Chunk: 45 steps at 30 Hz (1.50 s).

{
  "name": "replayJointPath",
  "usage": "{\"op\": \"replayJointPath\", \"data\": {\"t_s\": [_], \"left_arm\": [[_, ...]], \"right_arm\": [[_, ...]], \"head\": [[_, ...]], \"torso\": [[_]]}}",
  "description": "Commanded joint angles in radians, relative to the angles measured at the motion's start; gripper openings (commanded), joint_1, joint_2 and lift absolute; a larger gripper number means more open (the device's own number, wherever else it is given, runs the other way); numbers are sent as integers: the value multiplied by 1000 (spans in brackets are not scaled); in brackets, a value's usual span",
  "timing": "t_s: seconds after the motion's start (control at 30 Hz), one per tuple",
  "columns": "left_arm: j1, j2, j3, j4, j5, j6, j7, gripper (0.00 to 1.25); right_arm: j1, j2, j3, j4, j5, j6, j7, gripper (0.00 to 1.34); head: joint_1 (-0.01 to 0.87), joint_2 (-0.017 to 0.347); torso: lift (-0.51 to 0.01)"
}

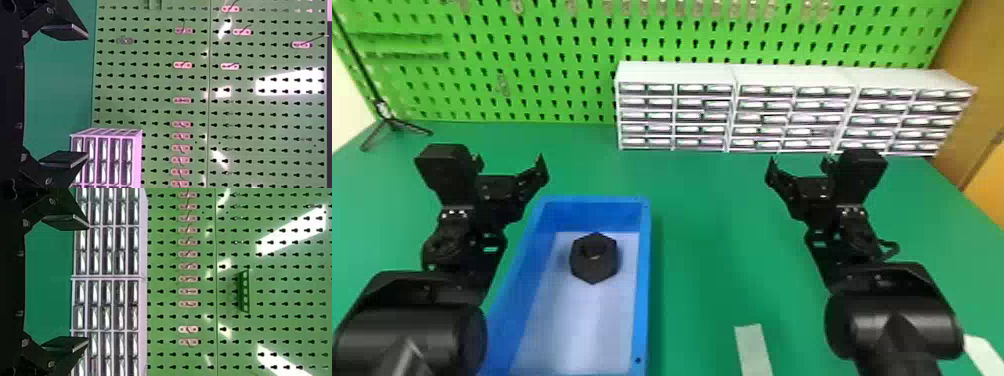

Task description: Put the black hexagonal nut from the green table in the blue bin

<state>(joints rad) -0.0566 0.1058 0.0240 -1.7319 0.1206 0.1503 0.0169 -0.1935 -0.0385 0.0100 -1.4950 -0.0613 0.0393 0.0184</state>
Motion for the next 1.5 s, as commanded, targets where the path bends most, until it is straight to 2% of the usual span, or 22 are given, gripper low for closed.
{"op": "replayJointPath", "data": {"t_s": [0.0, 1.47], "left_arm": [[0, 0, -1, 2, -1, 0, 0, 1045], [6, 0, 1, 2, 4, 0, 0, 1045]], "right_arm": [[0, -1, 2, 1, 0, 1, 0, 1078], [6, -1, 5, 2, -18, 16, 0, 1078]], "head": [[686, 28], [686, 28]], "torso": [[-96], [-96]]}}
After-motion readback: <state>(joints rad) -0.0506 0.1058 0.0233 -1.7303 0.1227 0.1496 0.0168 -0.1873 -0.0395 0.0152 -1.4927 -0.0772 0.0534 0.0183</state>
